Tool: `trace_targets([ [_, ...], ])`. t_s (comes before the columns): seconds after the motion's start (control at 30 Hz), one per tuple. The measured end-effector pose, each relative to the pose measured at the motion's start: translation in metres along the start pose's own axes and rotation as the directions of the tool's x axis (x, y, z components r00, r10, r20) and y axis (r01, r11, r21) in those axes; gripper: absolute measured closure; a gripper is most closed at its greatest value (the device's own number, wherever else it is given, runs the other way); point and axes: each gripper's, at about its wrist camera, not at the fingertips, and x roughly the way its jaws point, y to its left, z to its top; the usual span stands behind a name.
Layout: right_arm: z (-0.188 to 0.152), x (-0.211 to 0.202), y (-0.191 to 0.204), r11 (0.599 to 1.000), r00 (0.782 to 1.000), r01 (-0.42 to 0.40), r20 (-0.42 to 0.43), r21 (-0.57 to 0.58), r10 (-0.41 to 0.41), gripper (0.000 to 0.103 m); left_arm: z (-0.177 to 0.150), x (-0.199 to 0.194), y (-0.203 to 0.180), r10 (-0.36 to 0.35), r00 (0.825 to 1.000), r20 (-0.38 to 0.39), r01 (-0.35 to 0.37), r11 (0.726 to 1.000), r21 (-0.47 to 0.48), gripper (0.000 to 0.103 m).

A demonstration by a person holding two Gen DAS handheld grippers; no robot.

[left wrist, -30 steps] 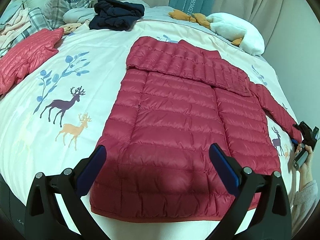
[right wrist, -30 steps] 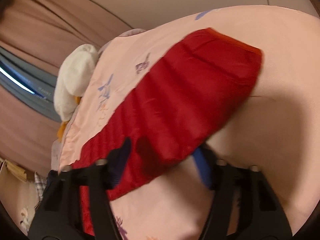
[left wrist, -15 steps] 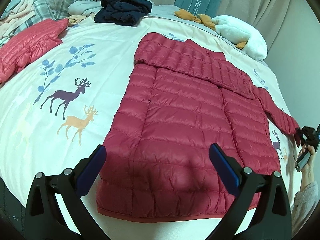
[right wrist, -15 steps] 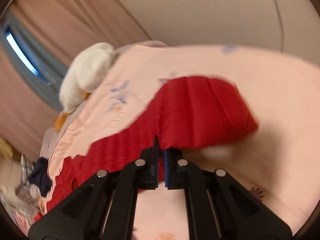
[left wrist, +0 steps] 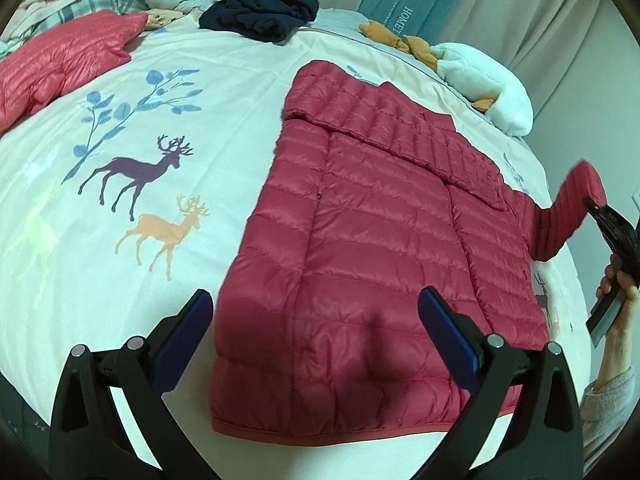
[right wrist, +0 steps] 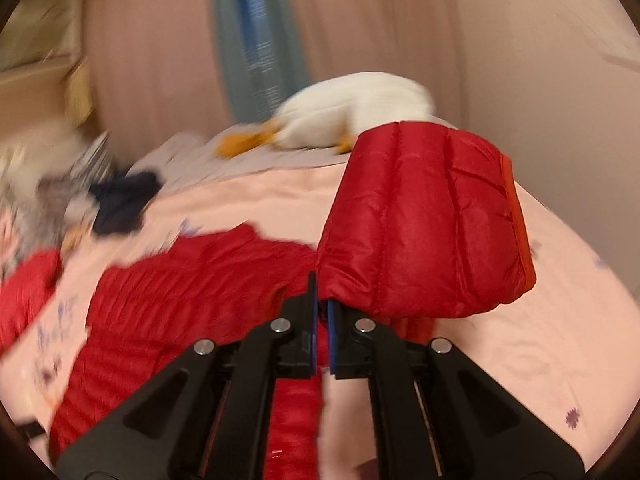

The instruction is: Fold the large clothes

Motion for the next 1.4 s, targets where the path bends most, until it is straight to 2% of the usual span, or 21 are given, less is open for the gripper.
trace_targets([
  [0.13, -0.012, 0.008, 0.062, 0.985, 0.998, -0.053, -0.039, -0.165, 0.047, 0.1, 0.0, 0.002, 0.012, -0.015, 1.0, -0.004, 0.015, 0.999, -0.034, 0.001],
  [0.3, -0.041, 0.027, 0.122, 0.941, 0.99, -0.114, -0.12, -0.318, 0.079, 0.1, 0.001, 0.006, 0.022, -0.045, 0.999, -0.01, 0.045, 0.997, -0.07, 0.001],
  [0.5, -0.081, 0.045, 0.162, 0.907, 0.969, -0.184, -0.226, -0.379, 0.102, 0.098, 0.007, 0.012, 0.029, -0.08, 0.997, -0.009, 0.079, 0.992, -0.094, 0.001],
  [0.63, -0.1, 0.056, 0.176, 0.887, 0.956, -0.212, -0.273, -0.41, 0.103, 0.093, 0.02, 0.021, 0.029, -0.152, 0.988, -0.015, 0.149, 0.982, -0.119, 0.001],
  [0.7, -0.105, 0.057, 0.177, 0.88, 0.951, -0.229, -0.288, -0.416, 0.111, 0.085, 0.025, 0.027, 0.028, -0.188, 0.982, -0.023, 0.183, 0.974, -0.137, 0.001],
  [0.77, -0.107, 0.057, 0.178, 0.875, 0.942, -0.26, -0.305, -0.408, 0.138, 0.069, 0.033, 0.036, 0.024, -0.241, 0.97, -0.034, 0.233, 0.959, -0.161, 0.001],
  [0.87, -0.107, 0.052, 0.178, 0.869, 0.94, -0.283, -0.297, -0.406, 0.168, 0.054, 0.042, 0.048, 0.016, -0.295, 0.954, -0.046, 0.283, 0.943, -0.176, 0.001],
  [0.93, -0.107, 0.044, 0.173, 0.868, 0.937, -0.298, -0.296, -0.397, 0.186, 0.051, 0.05, 0.058, 0.008, -0.333, 0.941, -0.064, 0.317, 0.93, -0.184, 0.001],
  [1.0, -0.107, 0.031, 0.162, 0.87, 0.935, -0.309, -0.29, -0.384, 0.204, 0.047, 0.06, 0.07, 0.0, -0.384, 0.919, -0.085, 0.361, 0.909, -0.207, 0.001],
  [1.17, -0.105, 0.002, 0.139, 0.893, 0.938, -0.321, -0.238, -0.315, 0.253, 0.043, 0.082, 0.098, -0.022, -0.466, 0.876, -0.124, 0.434, 0.874, -0.22, 0.001],
  [1.27, -0.106, -0.014, 0.119, 0.911, 0.937, -0.326, -0.213, -0.253, 0.276, 0.043, 0.091, 0.123, -0.032, -0.532, 0.832, -0.158, 0.482, 0.834, -0.268, 0.001],
  [1.33, -0.107, -0.021, 0.109, 0.917, 0.937, -0.329, -0.201, -0.225, 0.287, 0.043, 0.093, 0.137, -0.038, -0.545, 0.82, -0.176, 0.484, 0.823, -0.298, 0.001],
  [1.4, -0.108, -0.029, 0.1, 0.923, 0.938, -0.327, -0.189, -0.204, 0.29, 0.043, 0.095, 0.145, -0.046, -0.549, 0.816, -0.181, 0.485, 0.821, -0.302, 0.001],
])
